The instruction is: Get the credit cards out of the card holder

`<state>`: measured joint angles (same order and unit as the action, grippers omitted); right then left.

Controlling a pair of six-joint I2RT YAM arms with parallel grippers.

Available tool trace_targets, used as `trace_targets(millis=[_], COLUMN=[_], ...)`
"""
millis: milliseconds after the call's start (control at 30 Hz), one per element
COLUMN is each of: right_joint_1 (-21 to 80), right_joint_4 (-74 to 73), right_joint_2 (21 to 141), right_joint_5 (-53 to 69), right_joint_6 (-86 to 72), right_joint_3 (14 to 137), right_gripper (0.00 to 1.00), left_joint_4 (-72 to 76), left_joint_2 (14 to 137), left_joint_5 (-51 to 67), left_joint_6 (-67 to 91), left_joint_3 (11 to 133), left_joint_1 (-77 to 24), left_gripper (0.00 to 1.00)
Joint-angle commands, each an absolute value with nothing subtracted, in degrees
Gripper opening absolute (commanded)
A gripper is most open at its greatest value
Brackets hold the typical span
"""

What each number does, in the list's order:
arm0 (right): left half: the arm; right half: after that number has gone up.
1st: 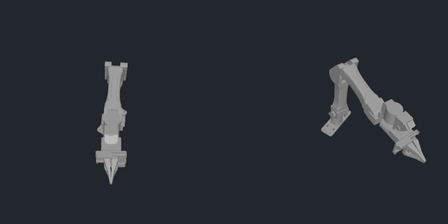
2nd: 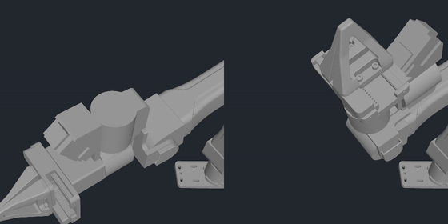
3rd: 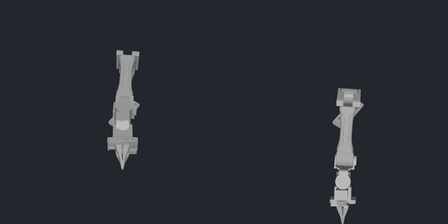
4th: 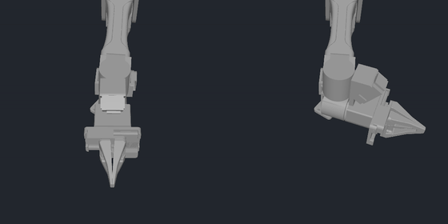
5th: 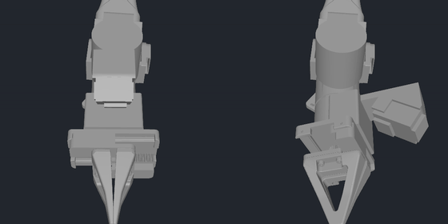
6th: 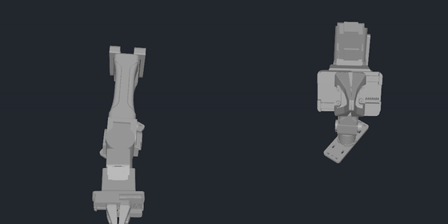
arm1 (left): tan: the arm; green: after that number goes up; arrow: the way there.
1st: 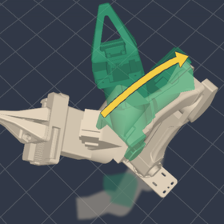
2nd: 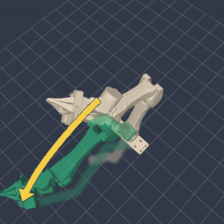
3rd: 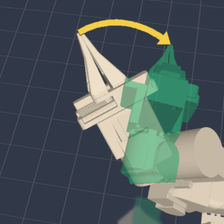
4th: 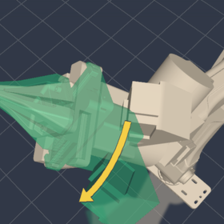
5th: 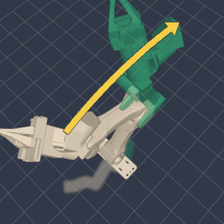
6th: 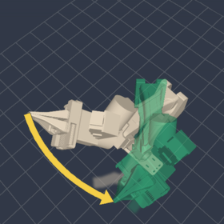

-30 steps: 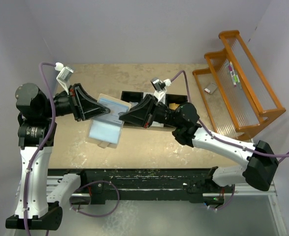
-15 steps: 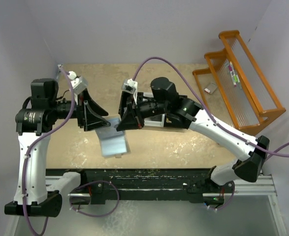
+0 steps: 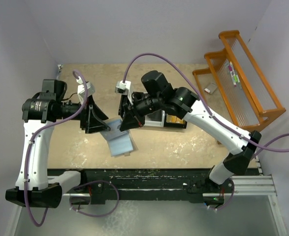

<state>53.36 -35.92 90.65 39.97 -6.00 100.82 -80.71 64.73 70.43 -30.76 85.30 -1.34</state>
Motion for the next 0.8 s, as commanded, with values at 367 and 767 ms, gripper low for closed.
trace_targets(millis=[367, 767], right_joint_1=[53.57, 47.37], right_joint_4=[-42.09, 17.57], right_joint_2=[98.24, 73.63], right_joint_5=[41.97, 30.46], right_joint_6=[-0.43, -39.43], right_joint_3=[116.01, 72.22], right_gripper=[0.04, 0.94], left_joint_4=[-80.39, -35.56], left_joint_2=[67.16, 55.56], left_joint_5=[76.51, 73.42], left_joint_6=[-31.82, 16.38], left_joint_3=[82.88, 75.18], left_joint_1=[-2.28, -2.19], left_gripper=[0.09, 0.0])
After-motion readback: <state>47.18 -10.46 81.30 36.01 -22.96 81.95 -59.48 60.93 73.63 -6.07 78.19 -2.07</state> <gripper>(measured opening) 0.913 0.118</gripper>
